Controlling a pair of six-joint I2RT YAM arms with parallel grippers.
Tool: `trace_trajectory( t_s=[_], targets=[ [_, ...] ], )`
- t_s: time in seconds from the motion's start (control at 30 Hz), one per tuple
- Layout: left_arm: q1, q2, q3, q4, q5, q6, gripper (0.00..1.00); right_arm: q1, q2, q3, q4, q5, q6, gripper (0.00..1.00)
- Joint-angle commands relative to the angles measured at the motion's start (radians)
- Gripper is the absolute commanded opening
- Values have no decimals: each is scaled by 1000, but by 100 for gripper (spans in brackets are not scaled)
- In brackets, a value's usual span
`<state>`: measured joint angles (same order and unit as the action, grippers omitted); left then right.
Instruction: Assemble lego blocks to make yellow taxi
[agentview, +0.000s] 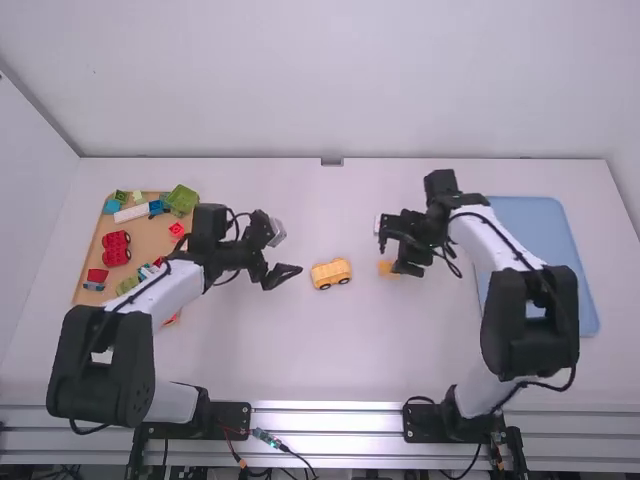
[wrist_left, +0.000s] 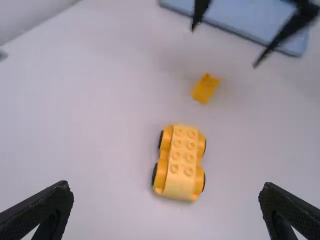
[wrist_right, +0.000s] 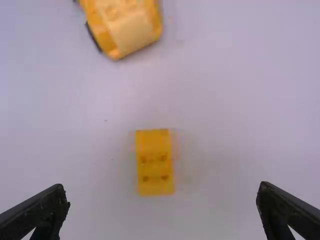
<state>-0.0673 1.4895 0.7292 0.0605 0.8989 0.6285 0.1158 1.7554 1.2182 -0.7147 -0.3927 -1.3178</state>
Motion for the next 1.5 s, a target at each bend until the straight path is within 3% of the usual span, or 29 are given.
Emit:
trace_trajectory(
  t_s=[0.0, 0.13, 0.3, 0.47, 0.63, 0.8, 1.0, 1.23, 1.47],
  targets=[
    [-8, 3, -92, 100, 154, 47, 99, -66, -32, -2, 4, -246, -66, 99],
    [-57, 8, -220, 338, 73, 15, 99, -152, -1, -93, 108, -420, -125, 99],
    [-129, 70, -262, 475, 36, 47, 99, -180, 44, -206, 285, -525, -153, 99],
    [-155, 238, -188, 570, 28, -40, 99, -167, 109, -351, 620, -525, -45, 99],
    [-154, 397, -72, 568, 139, -37, 99, -174, 113, -421, 785, -522, 66, 99],
    [-200, 521, 22, 573, 34, -97, 99, -181, 123, -447, 822, -523, 64, 99],
    [-256, 540, 34, 585, -108, -124, 99, -173, 124, -446, 812, -524, 57, 99],
    [-291, 540, -39, 677, -292, -163, 99, -173, 124, -446, 811, -513, 58, 99],
    [-273, 540, -163, 912, -284, -169, 99, -174, 124, -446, 805, -524, 57, 99]
  ],
)
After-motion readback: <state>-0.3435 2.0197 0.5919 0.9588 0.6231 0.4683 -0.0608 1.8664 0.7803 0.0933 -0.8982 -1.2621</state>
